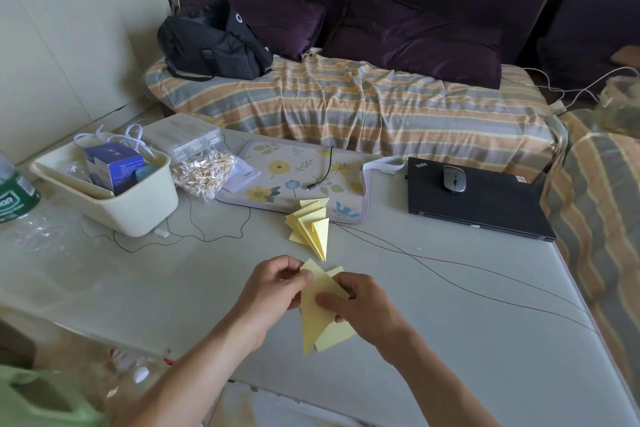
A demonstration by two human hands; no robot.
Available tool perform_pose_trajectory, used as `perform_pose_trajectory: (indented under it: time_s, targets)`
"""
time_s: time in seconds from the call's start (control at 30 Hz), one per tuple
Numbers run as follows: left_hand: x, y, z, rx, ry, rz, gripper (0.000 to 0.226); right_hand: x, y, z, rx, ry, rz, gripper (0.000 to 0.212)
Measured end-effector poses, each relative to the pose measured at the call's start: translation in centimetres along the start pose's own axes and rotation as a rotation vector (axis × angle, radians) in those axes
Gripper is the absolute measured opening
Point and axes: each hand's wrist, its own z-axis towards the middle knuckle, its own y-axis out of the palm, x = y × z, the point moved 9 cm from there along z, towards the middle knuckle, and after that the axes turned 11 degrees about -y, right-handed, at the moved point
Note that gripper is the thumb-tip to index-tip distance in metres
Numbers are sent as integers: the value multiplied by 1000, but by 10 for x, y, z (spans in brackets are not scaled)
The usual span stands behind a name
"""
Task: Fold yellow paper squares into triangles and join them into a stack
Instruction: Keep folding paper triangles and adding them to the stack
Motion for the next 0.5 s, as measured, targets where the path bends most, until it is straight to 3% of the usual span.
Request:
perform_pose_trajectory:
  time_s: [0.23, 0.5]
  targets:
    - [-9, -11, 7, 55, -52, -185, 11, 7, -17, 2, 191, 32, 221, 10]
    - [-3, -4, 5, -15, -47, -192, 17, 5, -19, 3, 222, -6, 277, 17]
